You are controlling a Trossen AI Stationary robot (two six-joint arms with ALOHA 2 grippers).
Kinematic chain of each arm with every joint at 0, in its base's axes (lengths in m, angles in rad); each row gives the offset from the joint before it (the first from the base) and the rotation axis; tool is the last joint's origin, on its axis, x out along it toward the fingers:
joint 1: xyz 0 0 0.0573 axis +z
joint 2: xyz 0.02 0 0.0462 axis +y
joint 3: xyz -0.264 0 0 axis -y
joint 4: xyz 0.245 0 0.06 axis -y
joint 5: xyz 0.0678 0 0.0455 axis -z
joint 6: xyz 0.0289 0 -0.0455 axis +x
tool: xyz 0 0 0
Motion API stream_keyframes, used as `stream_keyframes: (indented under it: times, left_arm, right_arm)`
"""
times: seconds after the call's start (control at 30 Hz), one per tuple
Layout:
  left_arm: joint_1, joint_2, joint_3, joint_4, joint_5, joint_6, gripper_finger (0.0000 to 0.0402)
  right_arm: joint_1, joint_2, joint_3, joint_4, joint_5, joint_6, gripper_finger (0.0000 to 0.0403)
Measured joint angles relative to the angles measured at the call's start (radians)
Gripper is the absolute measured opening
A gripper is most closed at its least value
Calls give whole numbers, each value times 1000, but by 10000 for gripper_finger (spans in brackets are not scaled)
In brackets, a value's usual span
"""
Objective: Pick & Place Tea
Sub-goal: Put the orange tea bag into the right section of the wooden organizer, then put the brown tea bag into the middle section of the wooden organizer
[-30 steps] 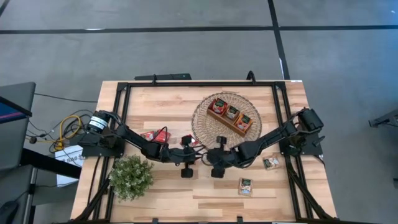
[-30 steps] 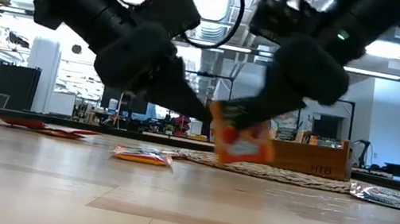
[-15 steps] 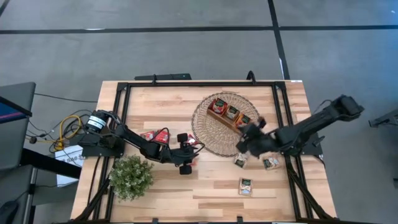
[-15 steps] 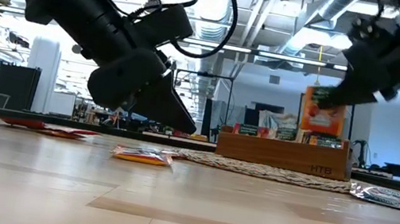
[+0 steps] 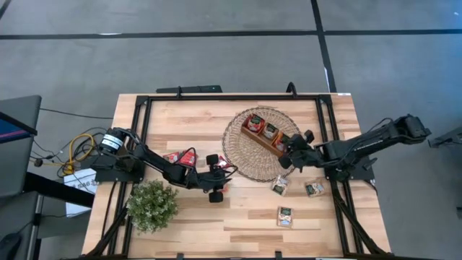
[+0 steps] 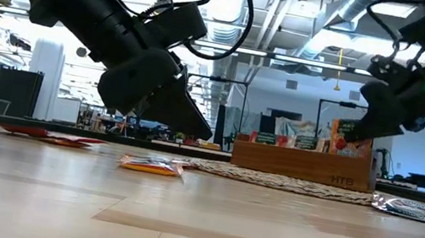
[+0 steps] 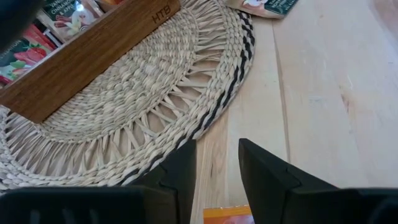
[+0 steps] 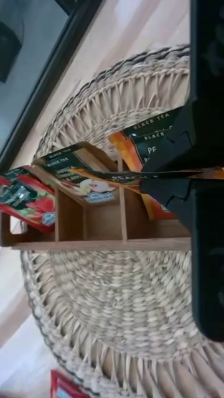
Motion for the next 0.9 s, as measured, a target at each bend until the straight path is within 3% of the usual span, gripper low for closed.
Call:
stream_keyframes:
  times: [0.27,0.4,0.6,0.73,0.9]
  left_arm:
    - [0,0,0,0,0,-1,112]
    - [0,1,0,-1,0,-1,112]
    - [0,1,0,-6,0,-6,112]
    - [0,1,0,-8,0,-6,112]
    - [0,1,0,-9,0,-6,112]
  right_arm:
    - [-4,23,0,-3,0,-1,22]
    - [-4,11,1,-11,0,-2,78]
    - [6,-23,121,-211,-4,21,169]
    - [66,-27,216,-202,-3,-1,197]
    - [190,16,270,-61,-3,-138,196]
